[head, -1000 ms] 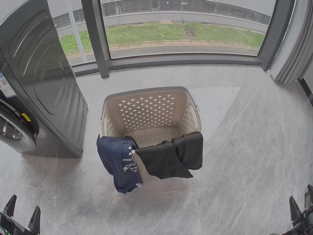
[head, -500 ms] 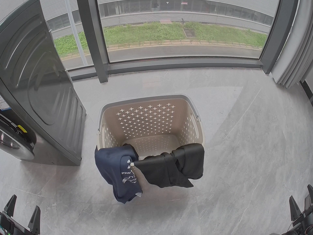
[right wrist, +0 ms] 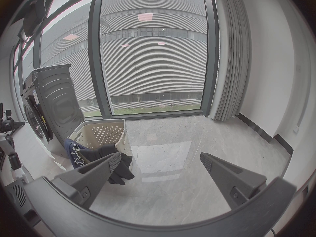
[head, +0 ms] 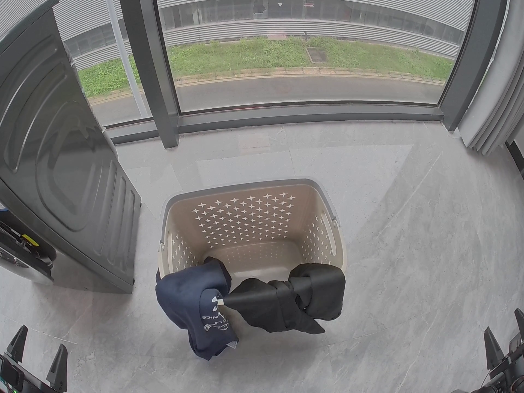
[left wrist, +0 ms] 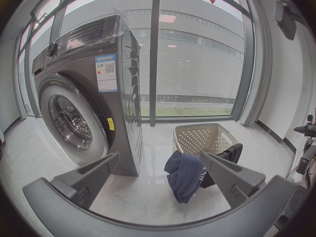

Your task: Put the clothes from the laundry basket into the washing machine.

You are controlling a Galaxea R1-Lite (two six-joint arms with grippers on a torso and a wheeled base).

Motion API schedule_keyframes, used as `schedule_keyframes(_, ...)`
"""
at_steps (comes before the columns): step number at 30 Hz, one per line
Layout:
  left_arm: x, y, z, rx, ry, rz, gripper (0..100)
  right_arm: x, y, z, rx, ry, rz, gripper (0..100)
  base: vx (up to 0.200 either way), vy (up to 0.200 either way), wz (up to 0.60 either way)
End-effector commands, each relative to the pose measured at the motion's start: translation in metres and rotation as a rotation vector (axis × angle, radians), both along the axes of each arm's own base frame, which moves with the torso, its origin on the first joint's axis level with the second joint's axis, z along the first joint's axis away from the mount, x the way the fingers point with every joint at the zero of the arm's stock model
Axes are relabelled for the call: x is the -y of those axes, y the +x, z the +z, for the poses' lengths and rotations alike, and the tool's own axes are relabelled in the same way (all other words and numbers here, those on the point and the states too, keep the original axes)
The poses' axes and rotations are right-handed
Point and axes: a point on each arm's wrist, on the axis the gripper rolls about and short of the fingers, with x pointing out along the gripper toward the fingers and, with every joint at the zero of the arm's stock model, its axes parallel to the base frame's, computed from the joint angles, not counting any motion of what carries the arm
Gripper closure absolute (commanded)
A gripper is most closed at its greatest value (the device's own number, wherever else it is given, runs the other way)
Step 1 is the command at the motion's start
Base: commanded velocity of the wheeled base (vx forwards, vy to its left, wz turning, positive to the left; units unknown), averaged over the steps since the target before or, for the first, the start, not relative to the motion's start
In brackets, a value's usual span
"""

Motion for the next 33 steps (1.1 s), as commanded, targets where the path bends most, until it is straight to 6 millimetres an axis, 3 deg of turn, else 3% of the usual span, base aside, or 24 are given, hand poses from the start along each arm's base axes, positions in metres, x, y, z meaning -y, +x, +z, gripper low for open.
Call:
schedule_keyframes(1, 0.0, 0.0003, -0.0047, -0.003, 0.0, 0.001, 0, 0.0, 0.0, -0.0053, -0.001, 0.0, 0.0, 0, 0.0, 0.0, 0.0)
schedule_keyframes(5, 0.0, 0.0003, -0.0047, -0.003, 0.0, 0.0, 0, 0.0, 0.0, -0.0053, -0.001, 0.0, 0.0, 0, 0.0, 0.0, 0.0)
schedule_keyframes(12, 0.0, 0.0003, -0.0047, -0.003, 0.0, 0.0, 0, 0.0, 0.0, -0.0053, -0.001, 0.0, -0.001, 0, 0.2, 0.0, 0.0)
schedule_keyframes(20, 0.0, 0.0003, -0.0047, -0.003, -0.002, 0.001, 0, 0.0, 0.0, -0.0053, -0.001, 0.0, -0.001, 0, 0.0, 0.0, 0.0)
schedule_keyframes(26, 0.0, 0.0003, -0.0047, -0.003, -0.002, 0.001, 0, 0.0, 0.0, -0.0053, -0.001, 0.0, 0.0, 0, 0.2, 0.0, 0.0)
schedule_keyframes(33, 0.0, 0.0003, -0.0047, -0.003, -0.002, 0.0, 0, 0.0, 0.0, -0.0053, -0.001, 0.0, 0.0, 0, 0.0, 0.0, 0.0)
